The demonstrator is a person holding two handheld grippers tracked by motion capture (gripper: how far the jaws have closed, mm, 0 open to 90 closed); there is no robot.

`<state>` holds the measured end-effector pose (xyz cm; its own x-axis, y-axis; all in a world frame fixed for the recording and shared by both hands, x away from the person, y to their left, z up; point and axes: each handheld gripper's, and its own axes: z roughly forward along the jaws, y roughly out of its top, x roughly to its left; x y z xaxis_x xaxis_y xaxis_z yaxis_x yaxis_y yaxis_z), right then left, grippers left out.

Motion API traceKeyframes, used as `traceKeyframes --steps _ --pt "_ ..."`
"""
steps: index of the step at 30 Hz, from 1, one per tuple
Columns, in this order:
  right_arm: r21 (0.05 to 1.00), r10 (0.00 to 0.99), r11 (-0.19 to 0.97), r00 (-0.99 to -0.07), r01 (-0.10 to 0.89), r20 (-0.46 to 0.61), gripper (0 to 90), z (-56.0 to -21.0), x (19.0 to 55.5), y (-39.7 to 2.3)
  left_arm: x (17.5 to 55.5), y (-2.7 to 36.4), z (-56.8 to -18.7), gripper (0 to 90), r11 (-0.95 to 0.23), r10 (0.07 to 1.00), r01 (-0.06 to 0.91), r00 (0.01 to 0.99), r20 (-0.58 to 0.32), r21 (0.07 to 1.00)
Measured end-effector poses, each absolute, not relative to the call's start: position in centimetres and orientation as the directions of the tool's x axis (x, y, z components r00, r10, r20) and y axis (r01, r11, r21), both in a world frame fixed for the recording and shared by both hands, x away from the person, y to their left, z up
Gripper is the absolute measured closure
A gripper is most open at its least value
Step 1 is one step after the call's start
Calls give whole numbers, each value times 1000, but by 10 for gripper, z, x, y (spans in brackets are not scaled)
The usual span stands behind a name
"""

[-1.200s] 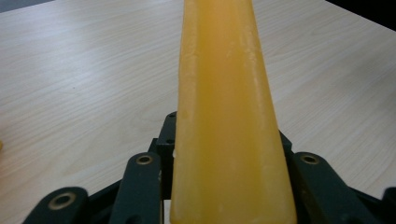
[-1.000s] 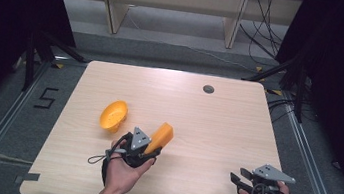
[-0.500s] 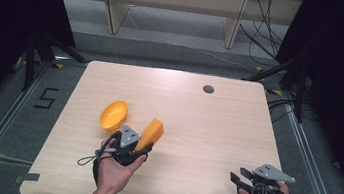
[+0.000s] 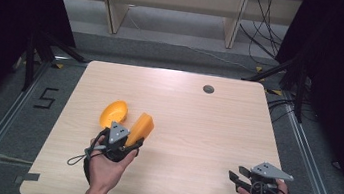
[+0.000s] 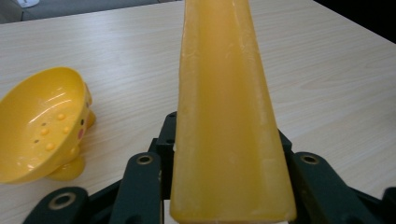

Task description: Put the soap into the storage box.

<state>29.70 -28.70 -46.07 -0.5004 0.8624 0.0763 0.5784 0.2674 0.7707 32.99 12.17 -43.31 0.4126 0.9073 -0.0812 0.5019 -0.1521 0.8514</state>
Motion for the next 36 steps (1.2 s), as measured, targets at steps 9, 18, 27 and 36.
traceKeyframes --steps 9,18,27,36 --pt "772 859 285 -509 568 57 564 -461 300 -286 332 132 -427 603 -125 932 494 355 -68 860" --pt "771 856 294 -515 564 50 563 -460 302 -286 336 142 -421 603 -86 949 492 305 -79 866" --pt "771 855 294 -516 565 51 564 -460 302 -285 341 154 -416 603 -48 967 498 240 -84 866" --pt "771 853 294 -519 565 55 564 -461 302 -285 349 165 -408 602 -22 980 488 185 -78 873"
